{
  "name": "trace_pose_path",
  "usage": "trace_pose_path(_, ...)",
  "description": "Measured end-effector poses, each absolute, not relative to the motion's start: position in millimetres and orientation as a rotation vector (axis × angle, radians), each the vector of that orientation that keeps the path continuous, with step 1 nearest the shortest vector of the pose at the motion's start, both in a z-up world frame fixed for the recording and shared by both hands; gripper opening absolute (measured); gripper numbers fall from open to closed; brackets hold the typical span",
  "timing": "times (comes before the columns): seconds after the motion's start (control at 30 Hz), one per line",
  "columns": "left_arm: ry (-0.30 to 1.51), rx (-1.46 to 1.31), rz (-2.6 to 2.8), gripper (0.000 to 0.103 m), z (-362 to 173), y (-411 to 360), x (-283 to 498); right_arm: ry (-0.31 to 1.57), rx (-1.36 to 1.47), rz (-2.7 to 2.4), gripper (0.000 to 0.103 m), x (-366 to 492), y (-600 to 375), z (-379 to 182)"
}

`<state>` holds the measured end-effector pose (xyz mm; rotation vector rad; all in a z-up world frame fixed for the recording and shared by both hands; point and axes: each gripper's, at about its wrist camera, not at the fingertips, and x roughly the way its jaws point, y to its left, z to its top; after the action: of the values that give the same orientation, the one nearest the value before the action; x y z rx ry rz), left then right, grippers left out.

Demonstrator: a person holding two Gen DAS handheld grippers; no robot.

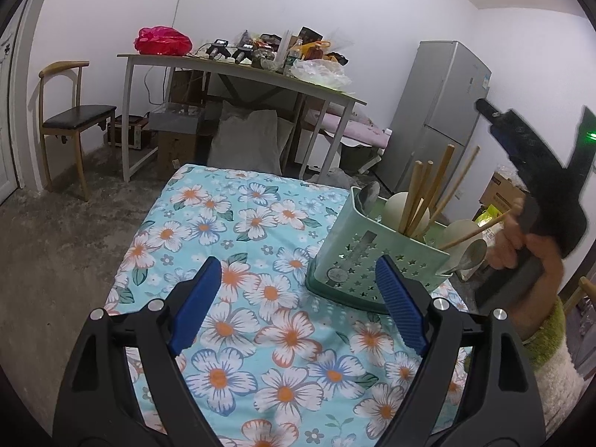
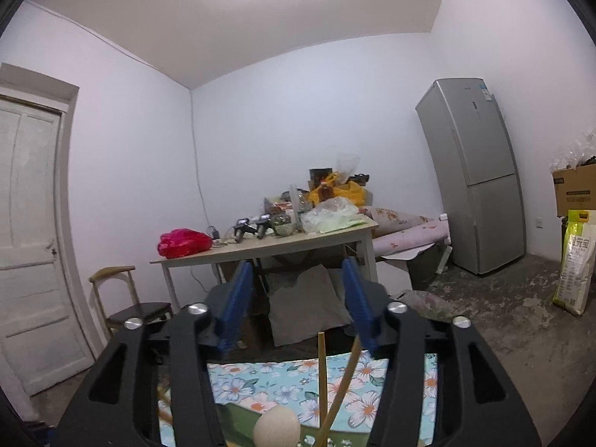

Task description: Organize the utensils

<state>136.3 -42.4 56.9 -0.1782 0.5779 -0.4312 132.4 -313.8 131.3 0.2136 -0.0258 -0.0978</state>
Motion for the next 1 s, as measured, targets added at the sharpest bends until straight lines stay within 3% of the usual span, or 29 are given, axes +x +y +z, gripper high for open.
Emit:
trace_pose_path(0.23,0.568,-0.164,-0.433,0.086,59,-56,132,-0.032,0.199,-0.054,0.076,68,-311,142)
trace_pose_path(0.43,0.569,-0.106,-0.422,0.089,62,-70,127,0.104,0.145,-0.081,0.090,29,-303,115)
trace_pose_path(1.0,0.664,0.050,-0.235,0.089,50,-90,129,0.630,0.056,-0.377,0.096,59,-287,31)
